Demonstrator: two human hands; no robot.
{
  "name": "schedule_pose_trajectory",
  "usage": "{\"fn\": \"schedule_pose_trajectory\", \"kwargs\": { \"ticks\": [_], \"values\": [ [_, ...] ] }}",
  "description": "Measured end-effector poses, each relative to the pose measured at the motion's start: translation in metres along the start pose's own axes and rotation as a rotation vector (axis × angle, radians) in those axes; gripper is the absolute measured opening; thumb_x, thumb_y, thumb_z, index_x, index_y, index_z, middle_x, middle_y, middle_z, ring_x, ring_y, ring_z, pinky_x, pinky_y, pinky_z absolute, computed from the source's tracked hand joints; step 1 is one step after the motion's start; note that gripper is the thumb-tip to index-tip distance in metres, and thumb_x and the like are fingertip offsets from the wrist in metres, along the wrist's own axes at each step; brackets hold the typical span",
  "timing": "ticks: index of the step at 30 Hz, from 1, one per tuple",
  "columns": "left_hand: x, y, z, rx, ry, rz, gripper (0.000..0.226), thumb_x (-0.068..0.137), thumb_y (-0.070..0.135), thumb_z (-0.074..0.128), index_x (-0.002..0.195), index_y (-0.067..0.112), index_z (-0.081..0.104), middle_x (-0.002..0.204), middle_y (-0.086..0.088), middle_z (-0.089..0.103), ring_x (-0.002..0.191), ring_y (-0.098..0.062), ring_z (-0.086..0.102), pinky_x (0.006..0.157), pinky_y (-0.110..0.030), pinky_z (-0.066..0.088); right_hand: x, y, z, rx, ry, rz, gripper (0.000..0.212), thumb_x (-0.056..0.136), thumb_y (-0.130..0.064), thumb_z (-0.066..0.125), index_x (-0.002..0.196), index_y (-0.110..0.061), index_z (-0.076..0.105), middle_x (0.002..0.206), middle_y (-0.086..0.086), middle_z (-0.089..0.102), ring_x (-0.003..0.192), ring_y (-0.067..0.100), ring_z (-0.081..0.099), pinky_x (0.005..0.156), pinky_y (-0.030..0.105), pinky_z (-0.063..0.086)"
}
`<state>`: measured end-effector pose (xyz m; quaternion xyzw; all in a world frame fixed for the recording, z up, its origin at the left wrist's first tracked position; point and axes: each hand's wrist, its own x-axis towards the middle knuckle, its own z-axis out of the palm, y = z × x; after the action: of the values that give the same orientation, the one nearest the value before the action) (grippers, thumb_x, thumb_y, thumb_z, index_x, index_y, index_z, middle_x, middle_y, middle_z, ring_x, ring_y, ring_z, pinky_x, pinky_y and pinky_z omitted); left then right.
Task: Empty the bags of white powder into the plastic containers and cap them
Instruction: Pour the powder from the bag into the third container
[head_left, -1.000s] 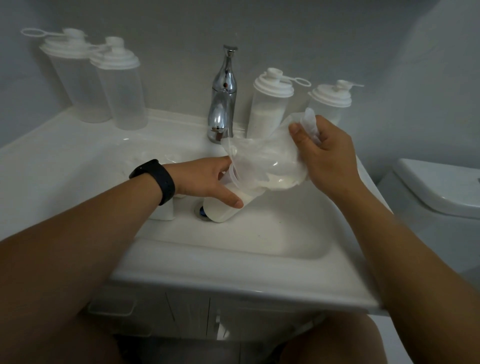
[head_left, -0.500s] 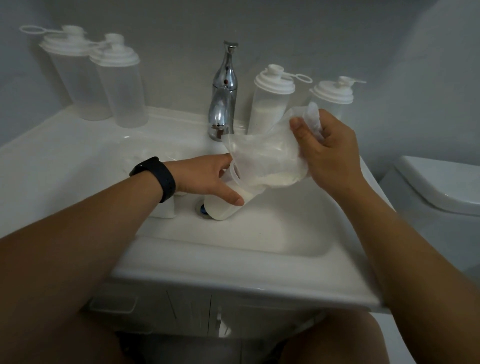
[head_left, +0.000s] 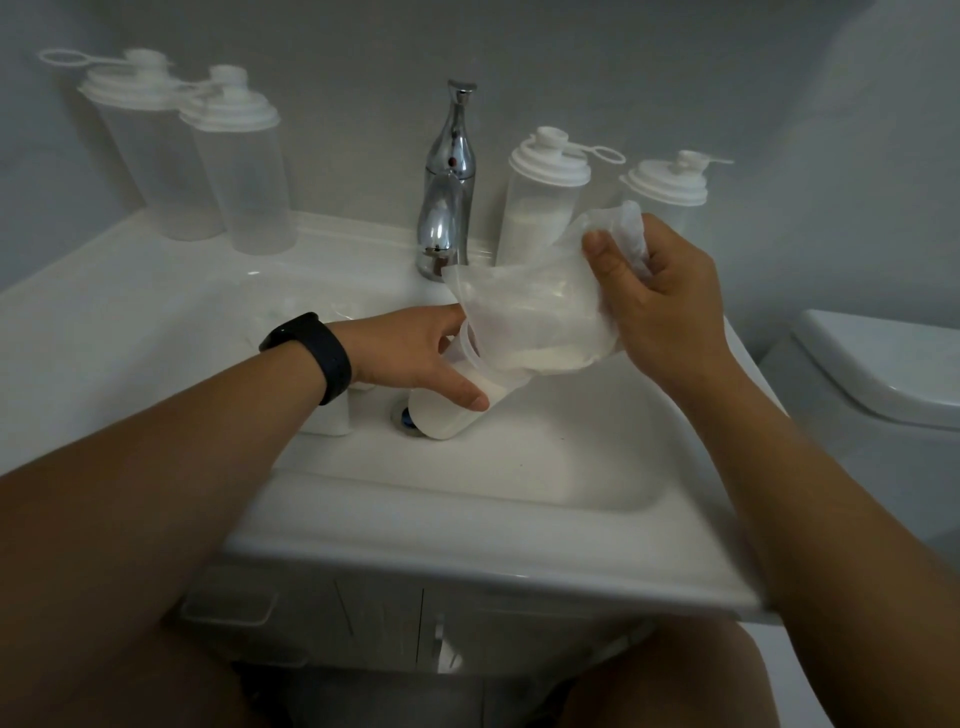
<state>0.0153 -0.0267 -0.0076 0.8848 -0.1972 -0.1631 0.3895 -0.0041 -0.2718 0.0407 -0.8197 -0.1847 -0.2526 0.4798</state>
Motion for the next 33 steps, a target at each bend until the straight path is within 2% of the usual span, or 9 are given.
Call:
{"fn": "schedule_pose_trajectory", "kwargs": {
  "ticks": [7, 12, 15, 18, 27, 33],
  "values": [
    [-0.0006, 0.0008, -0.0004, 0.016, 0.001, -0.008, 0.078, 0.074, 0.034, 0.090, 0.141, 0.033, 0.051, 0.130, 0.021, 0.062, 0.118, 0.001, 0.058, 0.095, -0.018, 0.045, -0.0011, -0.0017, 0.0005, 0.006, -0.019, 0.007, 0.018, 0.103, -0.030, 0.061, 0.089, -0.018, 0.063, 0.067, -0.027, 0.062, 0.064, -0.007, 0.059, 0.060, 0.008, 0.042],
    [-0.0002, 0.0005, -0.0005, 0.001, -0.010, 0.011, 0.075, 0.074, 0.031, 0.090, 0.137, 0.038, 0.050, 0.130, 0.024, 0.063, 0.118, 0.004, 0.059, 0.097, -0.016, 0.045, -0.0017, -0.0052, -0.0002, 0.015, 0.016, -0.020, 0.018, 0.103, -0.030, 0.060, 0.094, -0.015, 0.065, 0.075, -0.018, 0.063, 0.067, -0.007, 0.061, 0.062, 0.009, 0.045],
    [-0.0003, -0.0005, -0.0007, -0.006, -0.007, 0.003, 0.075, 0.074, 0.033, 0.091, 0.138, 0.036, 0.051, 0.129, 0.022, 0.063, 0.118, 0.003, 0.059, 0.097, -0.016, 0.046, -0.0018, -0.0058, 0.0002, 0.026, 0.002, -0.012, 0.019, 0.103, -0.029, 0.061, 0.093, -0.014, 0.065, 0.075, -0.017, 0.063, 0.066, -0.007, 0.060, 0.061, 0.009, 0.045],
    [-0.0005, 0.0001, -0.0008, -0.007, -0.004, 0.002, 0.075, 0.074, 0.031, 0.090, 0.138, 0.036, 0.050, 0.128, 0.024, 0.063, 0.116, 0.005, 0.058, 0.091, -0.011, 0.044, -0.0022, -0.0059, -0.0003, 0.026, 0.008, -0.007, 0.021, 0.103, -0.029, 0.061, 0.094, -0.011, 0.067, 0.076, -0.016, 0.063, 0.066, -0.007, 0.060, 0.061, 0.009, 0.045],
    [-0.0002, 0.0004, -0.0002, 0.004, -0.004, -0.005, 0.078, 0.075, 0.032, 0.090, 0.141, 0.033, 0.050, 0.130, 0.022, 0.062, 0.116, 0.003, 0.058, 0.095, -0.015, 0.045, -0.0029, -0.0085, -0.0004, 0.015, 0.000, -0.022, 0.015, 0.103, -0.027, 0.060, 0.094, -0.015, 0.065, 0.076, -0.018, 0.063, 0.068, -0.009, 0.061, 0.062, 0.008, 0.045],
    [-0.0008, 0.0018, -0.0002, 0.002, -0.002, -0.008, 0.074, 0.076, 0.029, 0.090, 0.139, 0.033, 0.050, 0.127, 0.023, 0.063, 0.113, 0.007, 0.058, 0.087, -0.009, 0.044, -0.0023, -0.0072, -0.0006, 0.000, 0.001, -0.016, 0.019, 0.103, -0.031, 0.059, 0.093, -0.016, 0.065, 0.076, -0.017, 0.063, 0.067, -0.007, 0.060, 0.062, 0.009, 0.045]
  ]
}}
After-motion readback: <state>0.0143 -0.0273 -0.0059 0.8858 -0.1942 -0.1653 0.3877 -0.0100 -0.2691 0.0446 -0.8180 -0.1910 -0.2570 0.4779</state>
